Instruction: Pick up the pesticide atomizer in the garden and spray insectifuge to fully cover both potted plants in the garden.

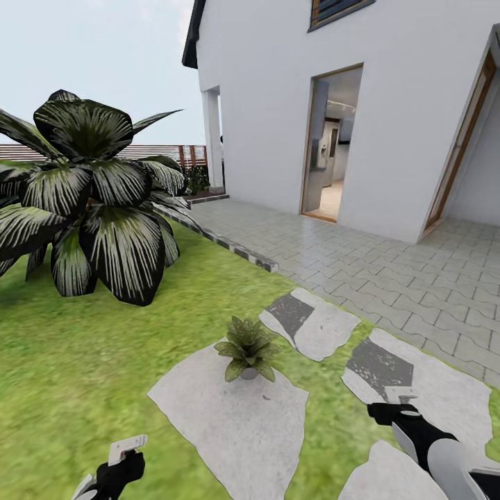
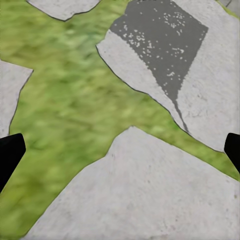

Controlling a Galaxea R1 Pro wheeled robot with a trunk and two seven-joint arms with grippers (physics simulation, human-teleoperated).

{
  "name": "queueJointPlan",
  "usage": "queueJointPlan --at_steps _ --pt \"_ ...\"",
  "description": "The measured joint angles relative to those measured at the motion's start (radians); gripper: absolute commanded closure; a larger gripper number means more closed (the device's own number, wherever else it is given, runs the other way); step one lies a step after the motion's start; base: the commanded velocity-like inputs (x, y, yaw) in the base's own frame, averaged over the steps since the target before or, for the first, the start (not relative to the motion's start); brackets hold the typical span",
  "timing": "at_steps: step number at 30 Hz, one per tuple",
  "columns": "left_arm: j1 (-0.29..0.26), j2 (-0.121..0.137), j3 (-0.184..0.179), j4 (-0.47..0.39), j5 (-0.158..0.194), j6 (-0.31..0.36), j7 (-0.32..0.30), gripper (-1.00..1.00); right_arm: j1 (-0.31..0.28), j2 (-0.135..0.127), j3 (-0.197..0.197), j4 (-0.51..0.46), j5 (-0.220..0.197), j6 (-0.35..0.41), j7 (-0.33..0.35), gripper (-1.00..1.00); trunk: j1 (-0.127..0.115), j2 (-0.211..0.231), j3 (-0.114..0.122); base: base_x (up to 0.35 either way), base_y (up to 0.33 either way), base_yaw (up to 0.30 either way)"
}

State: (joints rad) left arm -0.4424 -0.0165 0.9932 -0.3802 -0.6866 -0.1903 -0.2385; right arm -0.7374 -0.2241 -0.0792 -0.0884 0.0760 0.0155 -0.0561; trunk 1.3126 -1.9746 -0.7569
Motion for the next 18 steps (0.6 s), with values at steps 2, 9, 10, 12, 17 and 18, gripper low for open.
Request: queueJointPlan --at_steps 2,9,10,12,17,18 --pt "0.000 0.000 0.000 0.000 0.000 0.000 0.000 1.00 0.000 0.000 0.000 0.000 0.000 0.000 0.001 -1.00 0.000 0.000 0.000 0.000 0.000 0.000" --pt "0.000 0.000 0.000 0.000 0.000 0.000 -0.001 1.00 0.000 0.001 0.000 0.001 -0.001 0.000 0.002 -1.00 0.000 0.000 0.000 0.000 0.000 0.167" --pt "0.000 -0.001 0.000 0.000 0.000 0.000 -0.001 1.00 0.000 0.001 0.000 0.001 -0.001 0.000 0.001 -1.00 0.000 0.000 0.000 0.000 0.000 0.245" --pt "0.000 -0.001 -0.001 0.000 0.000 0.001 -0.002 1.00 0.000 0.001 0.000 0.001 -0.001 0.001 0.001 -1.00 0.000 0.000 0.000 0.000 0.000 0.248" --pt "0.000 -0.002 -0.003 0.046 -0.003 0.001 -0.003 1.00 0.000 0.001 0.000 0.002 -0.001 0.001 0.000 -1.00 0.000 0.000 0.000 0.000 0.000 0.253" --pt "0.000 -0.002 -0.003 0.052 -0.003 0.001 -0.003 1.00 0.000 0.001 0.000 0.002 -0.001 0.001 0.000 -1.00 0.000 0.000 0.000 0.000 0.000 0.254"
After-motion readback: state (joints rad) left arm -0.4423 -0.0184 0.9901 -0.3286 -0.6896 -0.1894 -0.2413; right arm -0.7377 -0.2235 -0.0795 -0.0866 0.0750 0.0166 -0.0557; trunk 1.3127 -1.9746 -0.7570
